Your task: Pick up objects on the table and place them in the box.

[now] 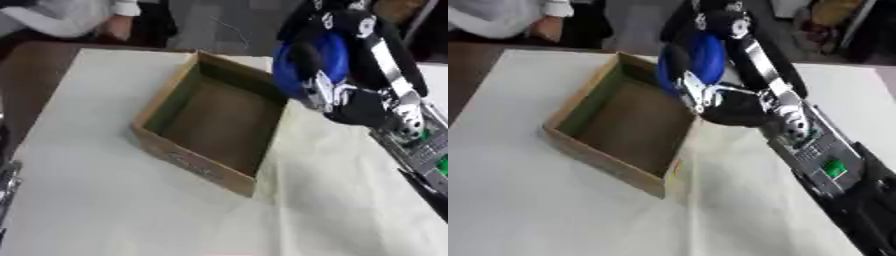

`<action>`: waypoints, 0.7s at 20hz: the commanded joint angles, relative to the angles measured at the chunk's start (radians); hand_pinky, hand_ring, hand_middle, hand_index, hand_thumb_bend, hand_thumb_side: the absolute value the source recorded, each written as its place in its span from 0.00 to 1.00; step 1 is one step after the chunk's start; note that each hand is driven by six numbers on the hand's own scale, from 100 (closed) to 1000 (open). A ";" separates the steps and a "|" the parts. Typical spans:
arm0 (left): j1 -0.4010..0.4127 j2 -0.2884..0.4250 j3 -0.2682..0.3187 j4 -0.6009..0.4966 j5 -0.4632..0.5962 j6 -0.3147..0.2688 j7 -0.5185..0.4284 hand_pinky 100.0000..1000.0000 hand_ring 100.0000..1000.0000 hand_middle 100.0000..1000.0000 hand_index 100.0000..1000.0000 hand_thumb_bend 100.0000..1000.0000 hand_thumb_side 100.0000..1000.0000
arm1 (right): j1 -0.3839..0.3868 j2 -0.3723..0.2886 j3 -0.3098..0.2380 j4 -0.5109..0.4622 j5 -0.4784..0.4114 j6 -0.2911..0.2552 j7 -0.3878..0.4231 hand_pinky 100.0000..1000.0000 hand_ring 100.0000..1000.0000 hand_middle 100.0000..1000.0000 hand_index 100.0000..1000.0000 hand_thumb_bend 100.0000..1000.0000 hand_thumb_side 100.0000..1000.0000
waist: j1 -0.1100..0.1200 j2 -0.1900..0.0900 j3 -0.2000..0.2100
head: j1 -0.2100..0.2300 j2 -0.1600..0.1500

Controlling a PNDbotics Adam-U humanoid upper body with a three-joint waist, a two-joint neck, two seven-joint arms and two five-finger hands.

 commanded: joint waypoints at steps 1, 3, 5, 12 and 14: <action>-0.028 -0.002 -0.001 -0.017 0.006 0.000 -0.009 0.64 0.67 0.89 0.74 0.00 0.70 | -0.030 -0.036 -0.021 0.027 0.028 -0.010 -0.009 0.00 0.00 0.14 0.39 0.00 0.06 | -0.002 -0.008 0.017 | -0.032 -0.031; -0.044 -0.009 -0.005 -0.017 0.008 -0.001 -0.013 0.64 0.67 0.89 0.74 0.00 0.70 | -0.041 -0.045 -0.026 0.051 0.039 -0.023 -0.018 0.00 0.00 0.14 0.39 0.00 0.05 | -0.011 0.004 0.040 | -0.052 -0.047; -0.057 -0.016 -0.008 -0.017 0.010 -0.001 -0.017 0.64 0.67 0.89 0.74 0.00 0.70 | -0.051 -0.055 -0.032 0.071 0.055 -0.029 -0.029 0.00 0.00 0.14 0.38 0.00 0.05 | -0.019 0.013 0.061 | -0.069 -0.063; -0.103 -0.042 -0.022 -0.017 0.022 0.001 -0.033 0.63 0.67 0.89 0.74 0.00 0.70 | -0.087 -0.080 -0.043 0.125 0.099 -0.055 -0.062 0.00 0.00 0.15 0.38 0.00 0.05 | -0.050 0.039 0.130 | -0.111 -0.103; -0.116 -0.048 -0.025 -0.017 0.029 -0.002 -0.038 0.63 0.67 0.89 0.74 0.00 0.71 | -0.100 -0.080 -0.043 0.142 0.109 -0.071 -0.071 0.00 0.00 0.15 0.39 0.00 0.06 | -0.059 0.046 0.147 | -0.117 -0.109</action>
